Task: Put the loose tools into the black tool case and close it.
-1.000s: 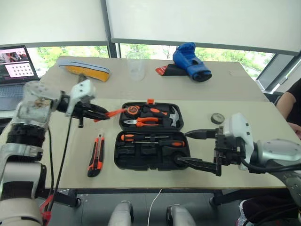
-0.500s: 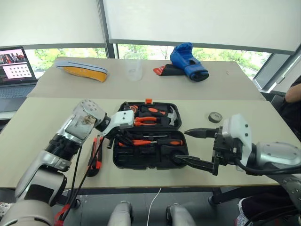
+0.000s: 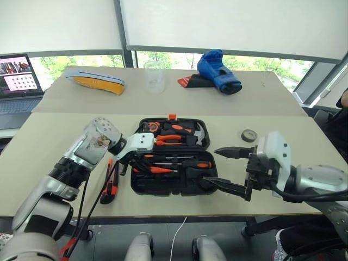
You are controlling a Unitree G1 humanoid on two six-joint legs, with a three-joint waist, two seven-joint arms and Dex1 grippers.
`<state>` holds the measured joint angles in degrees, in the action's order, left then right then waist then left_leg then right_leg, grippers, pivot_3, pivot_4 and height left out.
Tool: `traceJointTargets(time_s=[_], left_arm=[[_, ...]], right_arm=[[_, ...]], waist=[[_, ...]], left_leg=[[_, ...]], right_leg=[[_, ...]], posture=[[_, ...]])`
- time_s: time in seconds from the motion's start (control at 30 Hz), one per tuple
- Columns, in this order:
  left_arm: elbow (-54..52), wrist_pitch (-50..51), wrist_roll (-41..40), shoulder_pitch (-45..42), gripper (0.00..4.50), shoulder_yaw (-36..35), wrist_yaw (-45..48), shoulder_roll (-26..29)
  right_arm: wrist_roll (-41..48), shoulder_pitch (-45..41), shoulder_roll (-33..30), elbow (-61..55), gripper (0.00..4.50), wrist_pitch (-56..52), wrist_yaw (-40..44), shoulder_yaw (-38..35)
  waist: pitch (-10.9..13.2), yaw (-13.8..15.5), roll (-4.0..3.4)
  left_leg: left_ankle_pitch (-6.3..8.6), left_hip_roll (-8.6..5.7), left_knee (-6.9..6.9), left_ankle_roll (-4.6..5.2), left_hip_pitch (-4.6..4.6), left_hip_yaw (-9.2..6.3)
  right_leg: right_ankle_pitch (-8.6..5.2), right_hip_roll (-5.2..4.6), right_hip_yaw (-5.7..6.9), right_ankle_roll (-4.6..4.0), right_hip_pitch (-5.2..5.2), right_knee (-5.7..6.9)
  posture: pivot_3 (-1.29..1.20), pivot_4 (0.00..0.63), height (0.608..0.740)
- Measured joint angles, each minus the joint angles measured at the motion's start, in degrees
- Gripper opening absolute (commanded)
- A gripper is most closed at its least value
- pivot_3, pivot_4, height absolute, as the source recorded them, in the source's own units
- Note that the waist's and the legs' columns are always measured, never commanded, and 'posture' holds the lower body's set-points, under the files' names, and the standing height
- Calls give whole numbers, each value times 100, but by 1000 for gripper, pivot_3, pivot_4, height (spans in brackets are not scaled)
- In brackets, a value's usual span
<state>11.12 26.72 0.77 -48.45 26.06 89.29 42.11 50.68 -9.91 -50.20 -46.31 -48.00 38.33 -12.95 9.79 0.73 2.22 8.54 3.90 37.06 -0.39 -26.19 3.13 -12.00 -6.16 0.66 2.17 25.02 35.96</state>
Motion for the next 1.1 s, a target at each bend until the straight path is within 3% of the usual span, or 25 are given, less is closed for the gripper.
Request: traceJointTargets(time_s=[0.23, 0.3, 0.4, 0.73, 0.97, 1.1], left_arm=[[-191, 613, -509, -42, 4443, -184, 214, -4], [-229, 754, -658, -129, 4443, -301, 242, 3], [-185, 797, -761, -158, 3708, -508, 56, -25], [315, 463, -1152, 188, 121, -985, -470, -532], [311, -496, -1462, 1309, 121, -1543, -688, -647], [199, -733, -1423, 1400, 121, -1595, -948, -659]], right_arm=[[-31, 40, 11, 18, 4500, 63, 0, 65], [-33, 42, 11, 22, 4500, 74, 0, 65], [-33, 100, 11, 23, 4500, 125, 4, 66], [-48, 163, 8, 43, 4500, 158, 26, 66], [-128, 345, 8, 60, 4500, 169, 13, 86], [-165, 392, 8, 62, 4500, 173, 24, 86]], waist=[[0, -2, 0], [0, -1, 0], [0, 0, 0], [0, -7, 0], [0, -5, 0], [0, 41, -1]], left_leg=[[-1, 0, 2, 1, -3, 0], [-1, 0, 2, 1, -2, 0], [-1, 0, 2, 1, -2, 0], [-1, 0, 8, 2, -1, -1], [-1, 1, 8, 2, 1, 0], [-1, 1, 20, 1, 1, -1]], right_leg=[[0, 0, -1, 0, 0, -1], [0, 0, -1, 0, 0, -1], [0, 0, -1, 1, -1, -1], [1, 1, -1, 1, -3, 1], [2, 1, -2, -1, -4, 2], [4, 1, -1, 3, -14, 1]], posture=[[0, 150, 740], [0, 150, 740], [0, 150, 740], [0, 150, 740], [0, 150, 740], [0, 150, 740]])
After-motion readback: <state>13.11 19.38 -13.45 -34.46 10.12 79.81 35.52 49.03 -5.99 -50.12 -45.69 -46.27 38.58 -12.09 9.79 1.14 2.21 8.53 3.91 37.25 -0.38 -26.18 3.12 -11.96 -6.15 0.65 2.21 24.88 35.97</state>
